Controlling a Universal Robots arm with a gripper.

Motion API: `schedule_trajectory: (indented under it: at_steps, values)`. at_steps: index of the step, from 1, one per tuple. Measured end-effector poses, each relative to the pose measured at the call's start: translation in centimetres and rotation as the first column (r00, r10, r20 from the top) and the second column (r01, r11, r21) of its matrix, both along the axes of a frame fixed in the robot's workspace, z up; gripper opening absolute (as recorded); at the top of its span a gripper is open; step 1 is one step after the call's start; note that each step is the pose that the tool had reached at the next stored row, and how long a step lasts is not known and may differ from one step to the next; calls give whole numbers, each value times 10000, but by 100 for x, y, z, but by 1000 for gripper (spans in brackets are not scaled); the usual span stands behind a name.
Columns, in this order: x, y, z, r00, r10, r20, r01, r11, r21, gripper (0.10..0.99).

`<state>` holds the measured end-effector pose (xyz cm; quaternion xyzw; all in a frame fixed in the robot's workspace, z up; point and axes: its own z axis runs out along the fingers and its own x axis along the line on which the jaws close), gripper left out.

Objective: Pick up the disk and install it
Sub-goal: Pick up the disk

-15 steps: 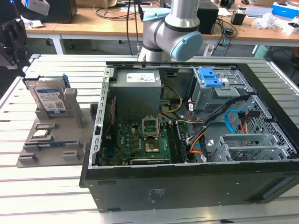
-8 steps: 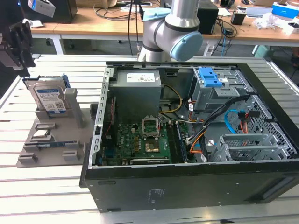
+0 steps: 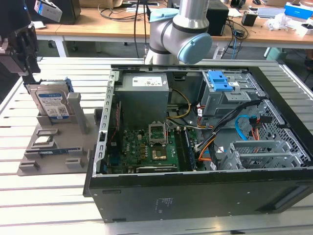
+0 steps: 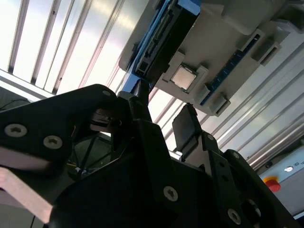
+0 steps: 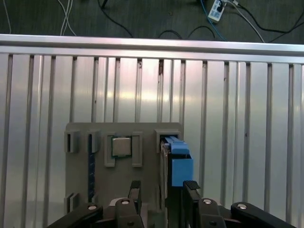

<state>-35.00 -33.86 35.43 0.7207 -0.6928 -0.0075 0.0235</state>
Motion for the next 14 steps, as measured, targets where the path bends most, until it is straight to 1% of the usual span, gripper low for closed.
schedule_trajectory:
  at_steps: [4,6,8,9,11,12,13,14]
  values:
    - [8,1,-53,10000,1,-2,-1,10000,-31,478]
    - [14,3,-102,10000,-1,-1,1,10000,-50,478]
    - [18,21,-124,10000,-1,-2,1,10000,-63,478]
    - [20,47,-136,10000,0,-2,0,10000,-68,478]
    - [20,125,-160,10000,-1,-3,1,10000,-72,478]
    - [20,181,-189,10000,-1,-2,1,10000,-72,478]
    - [20,198,-215,10000,0,0,0,10000,-72,478]
    - [20,199,-253,10000,1,-1,-1,10000,-74,478]
